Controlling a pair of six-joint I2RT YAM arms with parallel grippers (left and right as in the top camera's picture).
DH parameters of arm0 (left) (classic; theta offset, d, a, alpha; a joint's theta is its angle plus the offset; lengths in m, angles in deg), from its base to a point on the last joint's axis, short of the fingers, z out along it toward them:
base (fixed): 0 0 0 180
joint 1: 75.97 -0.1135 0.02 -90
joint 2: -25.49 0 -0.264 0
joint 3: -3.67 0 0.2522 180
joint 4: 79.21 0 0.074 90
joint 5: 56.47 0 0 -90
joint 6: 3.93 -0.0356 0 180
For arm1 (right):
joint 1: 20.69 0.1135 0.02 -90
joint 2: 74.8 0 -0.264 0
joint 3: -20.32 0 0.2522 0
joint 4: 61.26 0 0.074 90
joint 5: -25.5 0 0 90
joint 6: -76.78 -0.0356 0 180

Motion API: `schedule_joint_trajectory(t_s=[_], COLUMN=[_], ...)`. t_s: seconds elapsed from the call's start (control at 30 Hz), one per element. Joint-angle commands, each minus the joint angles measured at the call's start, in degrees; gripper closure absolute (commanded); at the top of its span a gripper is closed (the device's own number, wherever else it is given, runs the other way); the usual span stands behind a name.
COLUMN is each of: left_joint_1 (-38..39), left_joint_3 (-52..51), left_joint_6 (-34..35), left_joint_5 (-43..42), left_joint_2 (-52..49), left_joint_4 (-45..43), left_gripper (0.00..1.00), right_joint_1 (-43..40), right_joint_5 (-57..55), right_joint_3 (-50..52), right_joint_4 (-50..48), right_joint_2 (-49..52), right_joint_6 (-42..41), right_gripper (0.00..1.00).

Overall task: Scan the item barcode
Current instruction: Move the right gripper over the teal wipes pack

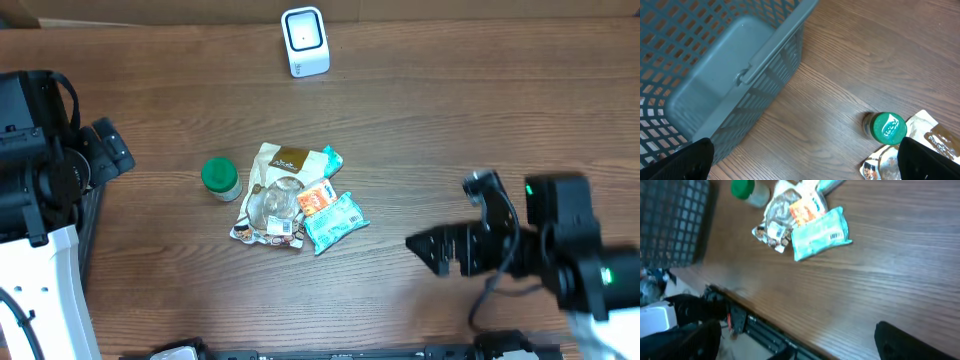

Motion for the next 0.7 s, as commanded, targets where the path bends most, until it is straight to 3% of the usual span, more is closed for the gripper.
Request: schedule_joint_trajectory(t_s=[0.0,0.17,0.27,0.33,0.43,0.5,0.67], left_joint_1=[-0.31,-0.31,-0.31,-0.31,-0.31,-0.31,-0.31], left_joint_3=[0.37,0.37,0.37,0.37,0.37,0.37,0.37], left_joint_6=[1.01,1.01,1.01,1.01,1.01,1.01,1.01], left_joint_5=[0.37,0.37,0.37,0.37,0.37,0.37,0.37], left_joint_2=[0.57,0.57,0.57,0.57,0.57,0.57,0.57], left_joint_4=[0.11,0.11,0.11,0.11,0.11,0.11,0.11], left_gripper=[0.00,0.00,0.00,0.00,0.00,0.00,0.00], right_joint_1=[1.62,1.77,6.29,14.73,22.62,26.53,32.76], right_joint_5=[2.62,12.24,10.49,2.36,-8.48,-13.66,-21.92], right_joint_3=[-4.26,-4.22,-4.22,-4.22,-4.22,-4.22,-4.11], right_joint_4=[-1.36,-9.31,-15.47,-23.87,-31.82,-35.71,-43.06], right_joint_2=[9.53,21.94,29.75,35.67,39.32,41.07,46.42], right_joint_6=[0.61,0.39,-3.10,-12.55,-22.29,-27.02,-36.20], right_gripper=[0.00,0.00,0.27,0.43,0.52,0.66,0.80])
